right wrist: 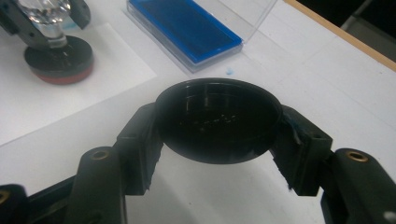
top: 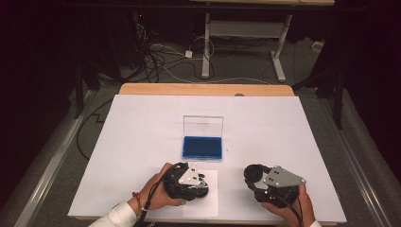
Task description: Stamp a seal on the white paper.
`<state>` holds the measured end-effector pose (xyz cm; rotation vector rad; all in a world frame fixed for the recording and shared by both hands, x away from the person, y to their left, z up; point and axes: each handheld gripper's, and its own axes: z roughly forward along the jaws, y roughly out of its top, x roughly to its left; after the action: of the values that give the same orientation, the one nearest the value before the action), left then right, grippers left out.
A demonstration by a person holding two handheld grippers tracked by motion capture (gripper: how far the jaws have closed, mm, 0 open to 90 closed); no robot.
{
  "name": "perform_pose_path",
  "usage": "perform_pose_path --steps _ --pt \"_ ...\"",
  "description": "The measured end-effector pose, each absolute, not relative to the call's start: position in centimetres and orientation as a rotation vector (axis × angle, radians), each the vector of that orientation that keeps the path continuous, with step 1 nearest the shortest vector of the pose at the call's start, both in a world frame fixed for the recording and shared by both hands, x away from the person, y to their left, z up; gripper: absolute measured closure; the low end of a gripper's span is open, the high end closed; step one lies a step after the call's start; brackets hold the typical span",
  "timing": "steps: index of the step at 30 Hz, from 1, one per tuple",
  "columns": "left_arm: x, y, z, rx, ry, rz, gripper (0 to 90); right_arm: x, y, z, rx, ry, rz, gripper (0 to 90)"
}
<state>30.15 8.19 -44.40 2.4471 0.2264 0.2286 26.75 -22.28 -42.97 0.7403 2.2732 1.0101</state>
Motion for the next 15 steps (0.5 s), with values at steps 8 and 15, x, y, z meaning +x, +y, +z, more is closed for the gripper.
perform_pose_path --steps 8,15 --pt "29.98 8.08 -44.51 2.445 0.220 0.243 54.7 26.71 -22.17 -42.98 0.740 2.271 1.002 38.6" --pt "29.69 7.91 -44.49 2.453 0.216 0.272 54.6 26.72 -22.13 -43.02 0.738 2.279 0.997 38.6"
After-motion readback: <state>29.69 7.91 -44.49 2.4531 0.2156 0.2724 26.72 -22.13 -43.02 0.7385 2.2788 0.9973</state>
